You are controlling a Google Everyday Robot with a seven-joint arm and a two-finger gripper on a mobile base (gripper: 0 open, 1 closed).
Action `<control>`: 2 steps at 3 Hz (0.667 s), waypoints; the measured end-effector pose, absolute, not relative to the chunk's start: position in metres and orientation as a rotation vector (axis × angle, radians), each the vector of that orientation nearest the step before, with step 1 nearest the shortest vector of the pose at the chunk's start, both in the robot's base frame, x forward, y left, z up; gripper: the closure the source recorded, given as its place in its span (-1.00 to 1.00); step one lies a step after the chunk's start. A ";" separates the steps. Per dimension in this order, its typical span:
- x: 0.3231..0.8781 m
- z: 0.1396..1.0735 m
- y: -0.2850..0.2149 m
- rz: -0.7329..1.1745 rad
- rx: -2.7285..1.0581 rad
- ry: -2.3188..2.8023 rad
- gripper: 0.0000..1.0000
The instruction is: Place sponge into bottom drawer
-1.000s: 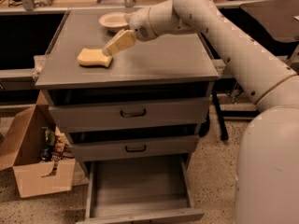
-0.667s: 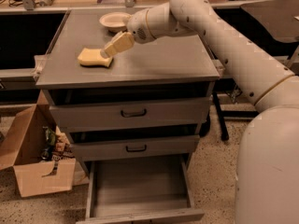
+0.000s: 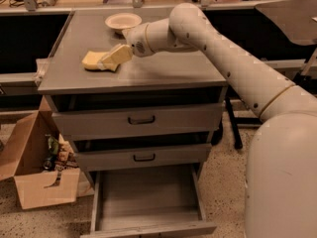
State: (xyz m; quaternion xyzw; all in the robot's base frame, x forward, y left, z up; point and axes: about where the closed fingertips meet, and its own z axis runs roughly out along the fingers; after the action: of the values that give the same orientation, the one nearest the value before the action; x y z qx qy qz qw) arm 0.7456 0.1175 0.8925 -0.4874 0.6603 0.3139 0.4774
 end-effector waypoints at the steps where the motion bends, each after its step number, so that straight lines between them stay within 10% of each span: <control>1: 0.752 0.872 0.128 0.775 -1.179 1.642 -1.00; 2: 0.759 0.855 0.128 0.755 -1.167 1.681 -1.00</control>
Offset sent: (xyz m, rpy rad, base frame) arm 0.0227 0.0037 -0.0562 -0.0518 0.0609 -0.0765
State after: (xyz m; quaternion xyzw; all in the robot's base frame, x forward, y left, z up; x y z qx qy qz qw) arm 0.7588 0.1278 0.8547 -0.4746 0.6835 0.3070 0.4619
